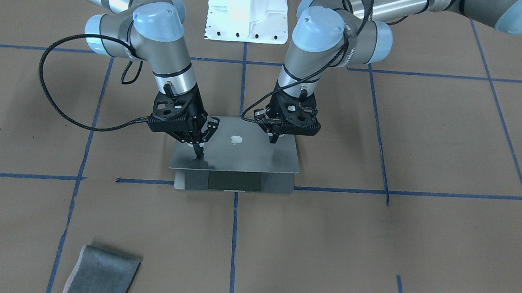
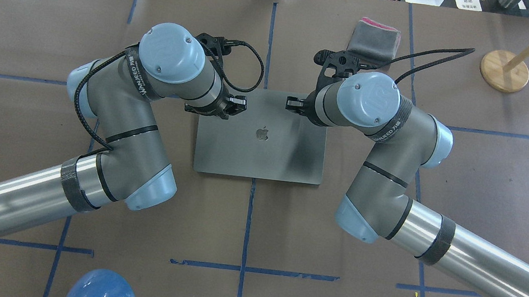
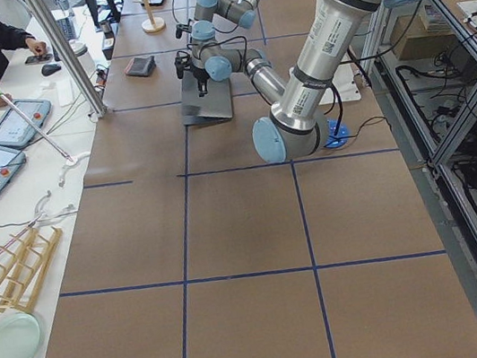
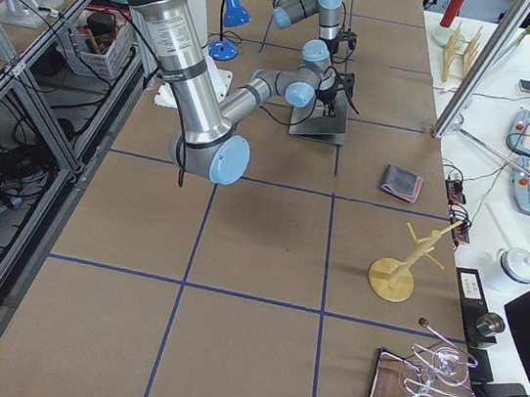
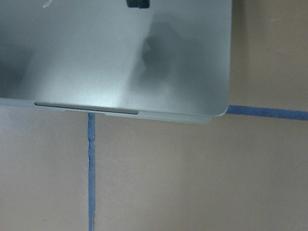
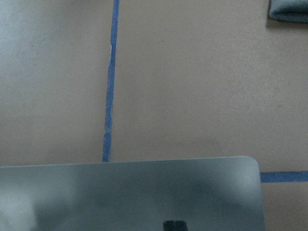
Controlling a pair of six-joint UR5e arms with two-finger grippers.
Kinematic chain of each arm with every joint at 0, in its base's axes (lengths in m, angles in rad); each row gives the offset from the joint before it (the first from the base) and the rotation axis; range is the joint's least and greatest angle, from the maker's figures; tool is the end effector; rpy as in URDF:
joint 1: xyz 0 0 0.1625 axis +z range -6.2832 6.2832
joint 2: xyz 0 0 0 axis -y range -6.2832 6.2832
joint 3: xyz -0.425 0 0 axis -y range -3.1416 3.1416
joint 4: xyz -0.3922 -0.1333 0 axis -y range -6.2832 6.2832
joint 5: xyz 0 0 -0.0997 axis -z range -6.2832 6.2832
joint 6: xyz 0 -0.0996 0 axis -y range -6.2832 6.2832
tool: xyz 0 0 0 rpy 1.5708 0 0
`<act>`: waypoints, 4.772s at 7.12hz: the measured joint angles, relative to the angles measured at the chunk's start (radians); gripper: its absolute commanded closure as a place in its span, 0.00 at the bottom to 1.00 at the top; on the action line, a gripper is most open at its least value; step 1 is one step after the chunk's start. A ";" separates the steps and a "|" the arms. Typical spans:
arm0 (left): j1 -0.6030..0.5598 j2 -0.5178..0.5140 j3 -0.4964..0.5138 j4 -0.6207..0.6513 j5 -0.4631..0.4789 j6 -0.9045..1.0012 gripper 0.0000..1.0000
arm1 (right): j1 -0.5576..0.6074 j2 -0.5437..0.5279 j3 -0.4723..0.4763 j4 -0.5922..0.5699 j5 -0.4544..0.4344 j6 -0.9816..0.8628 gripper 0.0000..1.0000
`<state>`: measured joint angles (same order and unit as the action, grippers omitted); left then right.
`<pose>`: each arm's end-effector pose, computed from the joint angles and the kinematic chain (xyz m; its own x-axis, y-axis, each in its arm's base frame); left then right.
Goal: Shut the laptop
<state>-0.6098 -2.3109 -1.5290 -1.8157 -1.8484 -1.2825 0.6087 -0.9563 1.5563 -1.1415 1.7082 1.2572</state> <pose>0.5320 -0.5010 0.1997 0.5664 -0.0621 -0.8218 0.2168 0.9733 0.0759 -0.5097 -0.5011 0.2537 0.5472 0.0090 0.8369 -0.3168 0.9278 0.1972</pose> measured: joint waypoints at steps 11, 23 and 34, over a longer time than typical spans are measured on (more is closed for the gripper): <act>-0.037 -0.042 0.209 -0.204 -0.029 -0.001 0.00 | 0.153 -0.019 0.050 0.003 0.256 -0.002 0.00; -0.764 0.644 -0.265 0.301 -0.474 1.058 0.00 | 0.859 -0.683 0.277 -0.437 0.655 -1.328 0.00; -1.012 0.774 -0.105 0.302 -0.508 1.343 0.00 | 0.936 -0.704 0.121 -0.448 0.666 -1.322 0.00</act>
<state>-1.6221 -1.5372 -1.6342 -1.5141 -2.3563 0.0603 1.5443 -1.6599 1.6776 -1.5894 2.3745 -0.0647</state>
